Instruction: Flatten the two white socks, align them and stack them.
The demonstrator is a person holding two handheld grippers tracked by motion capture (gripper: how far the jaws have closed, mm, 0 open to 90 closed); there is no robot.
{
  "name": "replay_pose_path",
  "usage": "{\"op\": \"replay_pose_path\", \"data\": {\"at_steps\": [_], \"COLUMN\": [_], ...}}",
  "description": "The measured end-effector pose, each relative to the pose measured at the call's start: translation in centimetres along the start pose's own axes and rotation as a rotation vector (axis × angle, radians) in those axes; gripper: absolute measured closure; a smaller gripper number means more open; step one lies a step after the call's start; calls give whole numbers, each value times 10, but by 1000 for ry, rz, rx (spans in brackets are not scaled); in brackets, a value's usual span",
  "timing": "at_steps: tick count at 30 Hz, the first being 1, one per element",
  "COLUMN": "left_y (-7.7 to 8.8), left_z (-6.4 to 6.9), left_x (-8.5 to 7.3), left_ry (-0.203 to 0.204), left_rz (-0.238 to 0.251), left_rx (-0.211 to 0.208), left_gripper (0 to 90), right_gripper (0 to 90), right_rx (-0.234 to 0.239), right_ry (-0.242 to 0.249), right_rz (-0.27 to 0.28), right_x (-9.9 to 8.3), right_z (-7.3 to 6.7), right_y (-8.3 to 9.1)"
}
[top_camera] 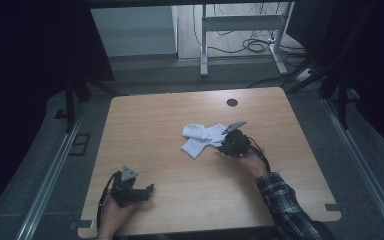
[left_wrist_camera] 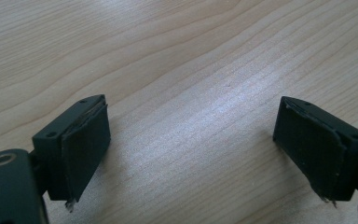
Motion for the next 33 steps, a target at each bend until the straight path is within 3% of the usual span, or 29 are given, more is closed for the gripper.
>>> {"op": "replay_pose_path", "data": {"at_steps": [2, 5, 10, 11, 13, 16, 18, 19, 20, 23, 25, 27, 33], "left_y": [0, 0, 0, 0, 0, 0, 0, 0, 0, 0, 0, 0, 0], "left_z": [0, 0, 0, 0, 0, 0, 0, 0, 0, 0, 0, 0, 0], "left_x": [0, 0, 0, 0, 0, 0, 0, 0, 0, 0, 0, 0, 0], "left_ry": [-1, -2, 2, 2, 2, 2, 2, 2, 2, -2, -1, -5, 1], "left_rz": [0, 0, 0, 0, 0, 0, 0, 0, 0, 0, 0, 0, 5], "left_rx": [0, -1, 1, 1, 0, 1, 1, 1, 1, -1, 0, -1, 1], "left_gripper": [111, 111, 111, 111, 111, 110, 110, 111, 111, 111, 110, 111, 111], "right_gripper": [721, 851, 861, 862, 862, 863, 863, 863, 863, 863, 863, 863, 863], "right_rx": [-17, -18, -3, 13, 15, 36, 40, 43, 43, 58, 58, 67, 55], "right_ry": [17, -2, -13, -38, -37, -43, -45, -37, -37, -28, -23, -21, 8], "right_rz": [-11, 2, -13, 10, 18, 67, 76, 99, 99, 138, 146, 161, 179], "right_x": [-3, -5, 0, 6, 8, 27, 30, 40, 40, 56, 59, 70, 83], "right_z": [1, 2, 1, 0, 0, -2, -3, -5, -5, -9, -10, -14, -16], "right_y": [-3, -2, 8, 18, 22, 50, 55, 70, 70, 95, 99, 118, 147]}}
Point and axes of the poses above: each handheld gripper's, and its own axes: y roughly backward along the jaws, x roughly out of its top, z roughly to its right, the point moved 1 cm from there along -y, roughly forward along the jaws, and after that the axes turned 13 degrees about z, right-handed, at the moved point
